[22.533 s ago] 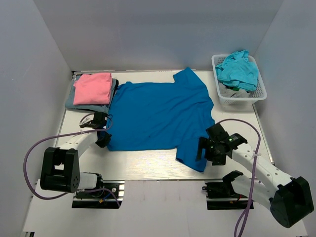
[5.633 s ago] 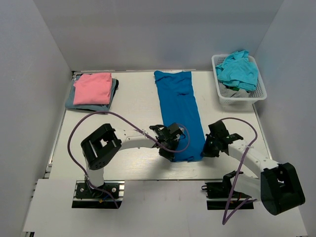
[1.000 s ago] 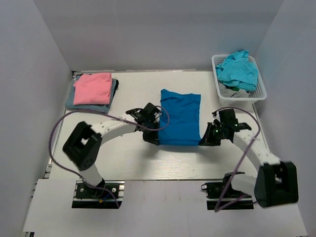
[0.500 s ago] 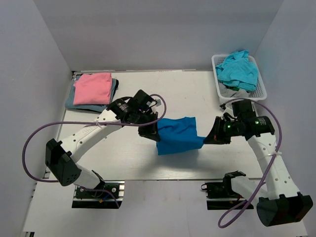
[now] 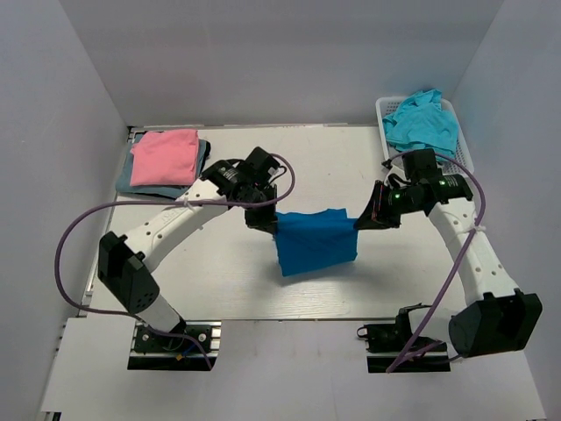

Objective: Fold and stack the t-shirts
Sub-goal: Fold the long partially folded tshirt into a neat square

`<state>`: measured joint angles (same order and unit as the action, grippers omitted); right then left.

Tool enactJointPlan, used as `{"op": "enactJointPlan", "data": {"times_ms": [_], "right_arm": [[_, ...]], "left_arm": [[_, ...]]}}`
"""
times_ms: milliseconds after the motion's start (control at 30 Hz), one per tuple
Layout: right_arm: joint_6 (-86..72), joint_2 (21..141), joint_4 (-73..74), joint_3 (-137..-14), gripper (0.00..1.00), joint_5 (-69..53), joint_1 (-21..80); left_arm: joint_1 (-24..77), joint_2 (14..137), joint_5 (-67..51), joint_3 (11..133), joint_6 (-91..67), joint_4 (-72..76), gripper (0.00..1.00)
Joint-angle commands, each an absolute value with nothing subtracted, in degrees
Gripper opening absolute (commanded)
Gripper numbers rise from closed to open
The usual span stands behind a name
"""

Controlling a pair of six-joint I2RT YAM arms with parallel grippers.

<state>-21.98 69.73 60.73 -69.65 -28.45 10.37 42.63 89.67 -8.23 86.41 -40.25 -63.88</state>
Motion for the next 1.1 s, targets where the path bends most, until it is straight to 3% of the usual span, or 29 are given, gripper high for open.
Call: {"op": "enactJointPlan", "data": {"times_ms": [0,133,1067], "right_arm": [[-21.6,72.3,55.7,-71.8,0.0,-28.6,9.4],[-22.3,74.7,52.6,-72.9,0.0,-27.7,8.9],[-23.7,98.9,40.5,-80.2,0.0,-25.6,7.2]], "left_arm": [[41.3,91.5,-1.2,90.6,-41.1,-65.0,0.0],[39.4,94.5,3.4,92.7,-41.8,-66.4,0.0],[30.4,112.1,0.9,97.7,-38.1,-54.5,0.0]]}}
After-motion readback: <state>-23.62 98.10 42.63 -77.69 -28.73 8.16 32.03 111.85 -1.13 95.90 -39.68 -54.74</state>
